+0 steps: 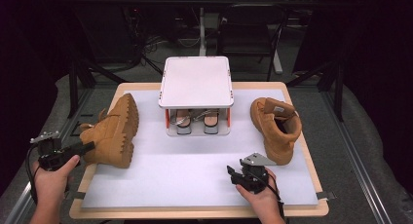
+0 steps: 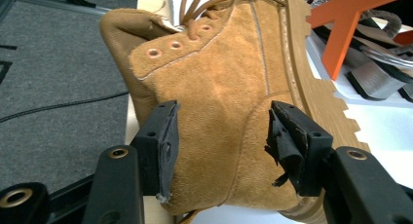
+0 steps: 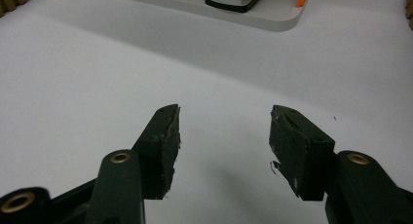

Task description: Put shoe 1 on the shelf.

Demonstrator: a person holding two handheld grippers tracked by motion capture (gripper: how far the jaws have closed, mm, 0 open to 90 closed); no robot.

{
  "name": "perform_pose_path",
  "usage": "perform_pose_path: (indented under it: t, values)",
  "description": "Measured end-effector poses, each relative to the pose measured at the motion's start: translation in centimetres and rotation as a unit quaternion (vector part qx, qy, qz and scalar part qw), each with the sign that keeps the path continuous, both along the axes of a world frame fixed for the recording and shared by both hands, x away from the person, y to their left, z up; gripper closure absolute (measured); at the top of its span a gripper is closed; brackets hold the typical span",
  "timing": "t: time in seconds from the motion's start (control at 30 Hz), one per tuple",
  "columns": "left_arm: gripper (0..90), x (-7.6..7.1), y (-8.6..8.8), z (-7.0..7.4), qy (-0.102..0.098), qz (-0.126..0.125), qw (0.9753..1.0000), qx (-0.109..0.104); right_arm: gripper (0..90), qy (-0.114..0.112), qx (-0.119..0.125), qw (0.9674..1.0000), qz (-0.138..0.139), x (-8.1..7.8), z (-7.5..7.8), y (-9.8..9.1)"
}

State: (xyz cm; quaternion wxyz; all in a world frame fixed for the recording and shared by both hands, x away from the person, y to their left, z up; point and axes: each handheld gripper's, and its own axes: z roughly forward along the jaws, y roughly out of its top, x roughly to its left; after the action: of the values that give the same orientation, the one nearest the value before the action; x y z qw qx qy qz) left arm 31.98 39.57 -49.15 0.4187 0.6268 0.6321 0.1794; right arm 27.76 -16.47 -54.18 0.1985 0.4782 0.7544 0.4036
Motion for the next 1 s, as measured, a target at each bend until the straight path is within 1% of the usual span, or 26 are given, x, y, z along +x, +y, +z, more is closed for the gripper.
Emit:
perform_pose_path:
  t: [0.03, 0.07, 0.1, 0.13, 0.17, 0.2, 0.3, 0.33, 0.37, 0.43, 0.53, 0.6, 0.63, 0.73, 0.87, 1.0]
  values:
    - [45.4, 0.0, 0.1, -0.1, -0.001, 0.004, 1.0, -0.003, 44.4, -0.001, 0.0, 1.0, -0.002, 0.0, -0.1, 0.0]
    - [45.3, 0.0, 0.3, -0.1, -0.001, 0.004, 1.0, -0.004, 44.4, -0.003, 0.007, 1.0, -0.003, 0.1, -0.2, 0.1]
    - [45.3, 0.0, 0.4, -0.2, -0.002, 0.008, 0.9999, -0.007, 44.4, 0.0, 0.005, 1.0, -0.003, 0.1, -0.2, 0.0]
    - [45.3, 0.0, 0.4, -0.2, -0.001, 0.009, 1.0, -0.003, 44.3, 0.0, 0.006, 1.0, -0.004, 0.1, -0.2, 0.0]
    - [44.9, 0.0, 0.5, -0.3, 0.003, 0.011, 0.9999, 0.0, 44.3, 0.001, 0.006, 1.0, -0.005, 0.1, -0.2, 0.0]
    - [44.8, 0.1, 0.5, -0.5, 0.004, 0.012, 0.9999, -0.002, 44.3, 0.002, 0.005, 1.0, -0.004, 0.1, -0.2, -0.1]
    - [44.9, 0.4, 0.5, -1.0, 0.014, 0.01, 0.9998, -0.012, 44.3, 0.002, 0.006, 1.0, -0.003, 0.1, -0.1, -0.1]
    - [45.0, 0.6, 0.5, -1.1, 0.02, 0.006, 0.9997, -0.013, 44.3, 0.001, 0.007, 1.0, -0.003, 0.1, -0.1, -0.1]
    - [45.1, 0.7, 0.5, -1.3, 0.019, 0.008, 0.9997, -0.012, 44.3, 0.001, 0.007, 1.0, -0.003, 0.1, -0.1, -0.1]
    - [45.4, 0.7, 0.5, -1.4, 0.015, 0.011, 0.9996, -0.02, 44.3, 0.001, 0.007, 1.0, -0.004, 0.1, -0.1, -0.1]
    - [46.4, 0.7, 0.7, -1.4, 0.015, 0.007, 0.9996, -0.023, 44.3, 0.001, 0.005, 1.0, -0.005, 0.1, -0.1, -0.2]
    - [46.8, 0.8, 0.7, -1.3, 0.017, 0.006, 0.9996, -0.023, 44.3, 0.003, 0.007, 1.0, -0.004, 0.1, -0.1, -0.2]
    - [47.3, 0.8, 0.6, -1.2, 0.018, 0.009, 0.9995, -0.024, 44.3, 0.003, 0.011, 0.9999, -0.005, 0.1, -0.2, -0.2]
    - [48.4, 0.8, 0.5, -0.9, 0.025, 0.01, 0.9994, -0.02, 44.6, 0.007, 0.013, 0.9999, -0.004, 0.2, -0.2, -0.2]
    - [51.2, 0.8, 0.3, -0.4, 0.023, 0.009, 0.9995, -0.019, 44.6, 0.007, 0.015, 0.9999, -0.004, 0.2, -0.1, -0.2]
    - [55.9, 0.7, 0.0, 0.3, 0.019, 0.005, 0.9997, -0.015, 44.7, 0.009, 0.015, 0.9998, -0.006, 0.2, -0.1, -0.3]
